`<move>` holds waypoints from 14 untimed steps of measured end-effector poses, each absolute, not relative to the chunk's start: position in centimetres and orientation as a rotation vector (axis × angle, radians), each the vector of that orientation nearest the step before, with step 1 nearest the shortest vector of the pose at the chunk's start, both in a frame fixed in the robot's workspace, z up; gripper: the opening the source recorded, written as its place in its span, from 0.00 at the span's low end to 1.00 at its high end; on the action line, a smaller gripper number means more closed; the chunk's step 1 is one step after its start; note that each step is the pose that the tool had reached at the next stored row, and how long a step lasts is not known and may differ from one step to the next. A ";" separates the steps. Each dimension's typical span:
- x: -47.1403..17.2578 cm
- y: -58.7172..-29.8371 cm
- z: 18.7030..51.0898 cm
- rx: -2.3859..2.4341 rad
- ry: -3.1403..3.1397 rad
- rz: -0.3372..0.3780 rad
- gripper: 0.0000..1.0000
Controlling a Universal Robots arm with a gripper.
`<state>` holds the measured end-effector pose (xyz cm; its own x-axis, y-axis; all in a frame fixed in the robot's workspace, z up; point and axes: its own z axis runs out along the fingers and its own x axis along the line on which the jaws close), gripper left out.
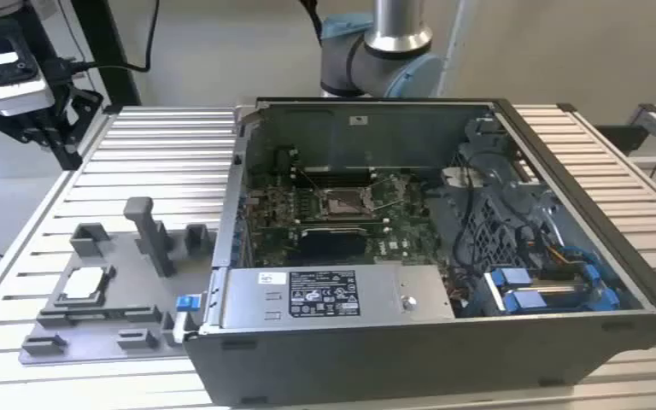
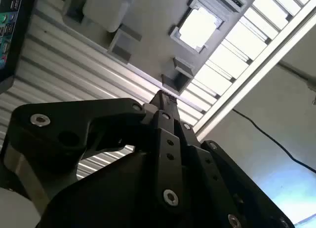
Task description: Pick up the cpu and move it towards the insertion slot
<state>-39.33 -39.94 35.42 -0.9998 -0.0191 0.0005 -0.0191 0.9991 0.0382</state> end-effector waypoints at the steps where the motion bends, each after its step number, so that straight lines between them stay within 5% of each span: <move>1: -39.3 -39.9 35.4 0.030 -3.140 -0.060 0.00; 14: -39.4 -39.9 35.4 0.030 -3.140 -0.060 0.00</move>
